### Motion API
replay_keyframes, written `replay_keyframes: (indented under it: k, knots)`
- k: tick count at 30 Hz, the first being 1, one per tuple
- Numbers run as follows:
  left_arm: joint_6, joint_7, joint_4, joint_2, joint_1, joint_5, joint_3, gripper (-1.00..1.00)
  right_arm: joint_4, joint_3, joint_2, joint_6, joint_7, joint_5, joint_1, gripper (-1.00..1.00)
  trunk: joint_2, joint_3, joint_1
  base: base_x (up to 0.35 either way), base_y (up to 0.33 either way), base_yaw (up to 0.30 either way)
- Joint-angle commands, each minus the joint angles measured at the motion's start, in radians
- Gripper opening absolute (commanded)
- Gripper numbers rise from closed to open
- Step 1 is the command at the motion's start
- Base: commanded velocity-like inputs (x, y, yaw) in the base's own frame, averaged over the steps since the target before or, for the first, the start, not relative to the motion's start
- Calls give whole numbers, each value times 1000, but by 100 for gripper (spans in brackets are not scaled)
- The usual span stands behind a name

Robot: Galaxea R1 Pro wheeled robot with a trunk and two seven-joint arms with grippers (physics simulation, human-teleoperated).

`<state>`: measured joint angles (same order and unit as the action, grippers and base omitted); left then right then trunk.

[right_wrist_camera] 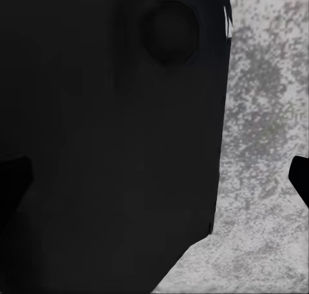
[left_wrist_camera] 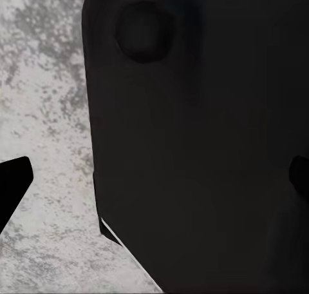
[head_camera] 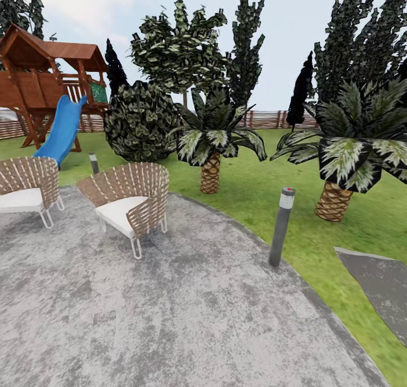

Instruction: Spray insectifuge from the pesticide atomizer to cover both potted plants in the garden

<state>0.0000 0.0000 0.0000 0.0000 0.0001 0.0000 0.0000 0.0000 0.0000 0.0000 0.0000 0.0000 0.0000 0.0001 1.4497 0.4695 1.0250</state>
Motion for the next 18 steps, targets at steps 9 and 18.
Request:
replay_keyframes:
  k: [9, 18]
  knots:
    - [-1, 2, -2, 3, -2, -1, 0, 100, -3, -3, 4, 0, -1, 6, -2, 100, 0, 0, 0, 0, 0, 0]
    - [-1, 2, -2, 3, -2, -1, 0, 100, -3, -3, 4, 0, -1, 6, -2, 100, 0, 0, 0, 0, 0, 0]
